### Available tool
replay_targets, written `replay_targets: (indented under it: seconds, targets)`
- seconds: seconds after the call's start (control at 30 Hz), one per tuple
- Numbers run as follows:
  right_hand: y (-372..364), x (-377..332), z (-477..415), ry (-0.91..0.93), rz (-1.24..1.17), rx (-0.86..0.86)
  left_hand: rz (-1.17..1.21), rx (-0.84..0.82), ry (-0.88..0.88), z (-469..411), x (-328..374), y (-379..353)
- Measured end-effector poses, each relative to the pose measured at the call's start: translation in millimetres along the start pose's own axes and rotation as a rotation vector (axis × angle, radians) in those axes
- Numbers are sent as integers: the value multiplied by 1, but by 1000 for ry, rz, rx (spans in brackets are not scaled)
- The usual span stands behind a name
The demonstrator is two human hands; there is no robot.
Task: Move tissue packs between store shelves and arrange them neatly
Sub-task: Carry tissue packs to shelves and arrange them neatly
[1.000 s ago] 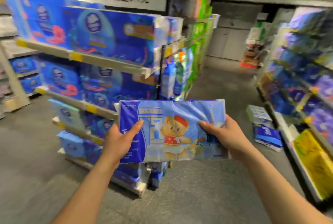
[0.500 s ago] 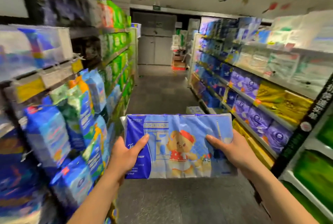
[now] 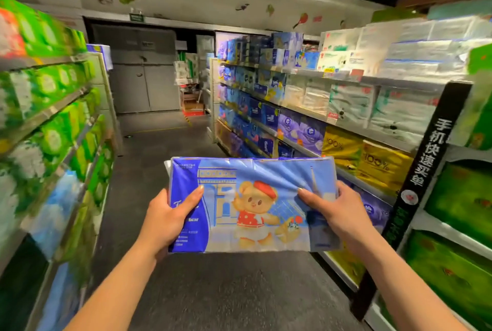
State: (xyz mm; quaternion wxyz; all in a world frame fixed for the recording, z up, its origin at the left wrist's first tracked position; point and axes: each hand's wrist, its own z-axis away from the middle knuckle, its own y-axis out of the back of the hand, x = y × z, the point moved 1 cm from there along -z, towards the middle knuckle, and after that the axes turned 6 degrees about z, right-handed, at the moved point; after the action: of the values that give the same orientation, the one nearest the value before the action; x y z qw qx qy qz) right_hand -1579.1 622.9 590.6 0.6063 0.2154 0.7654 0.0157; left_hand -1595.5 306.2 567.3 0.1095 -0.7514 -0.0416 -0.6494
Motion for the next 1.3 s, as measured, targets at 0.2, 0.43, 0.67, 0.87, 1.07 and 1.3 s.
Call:
replay_targets:
  seconds: [0.2, 0.43, 0.67, 0.87, 1.07, 1.3]
  targets:
    - [-45, 31, -149, -4, -40, 15, 27, -51, 17, -159, -23, -43]
    - [-121, 12, -343, 24, -10, -24, 66, 0, -19, -352, -17, -57]
    - [-244, 9, -496, 73, -31, -66, 102, -27, -8, -548, -43, -18]
    - [-360, 18, -616, 36, -36, 62, 38, -76, -87, -734, -50, 15]
    - [-419, 6, -732, 11, -31, 185, -38, -210, -127, -898, -32, -3]
    - [-441, 48, -872, 8, 41, 334, -22, -310, -164, -1063, -59, -76]
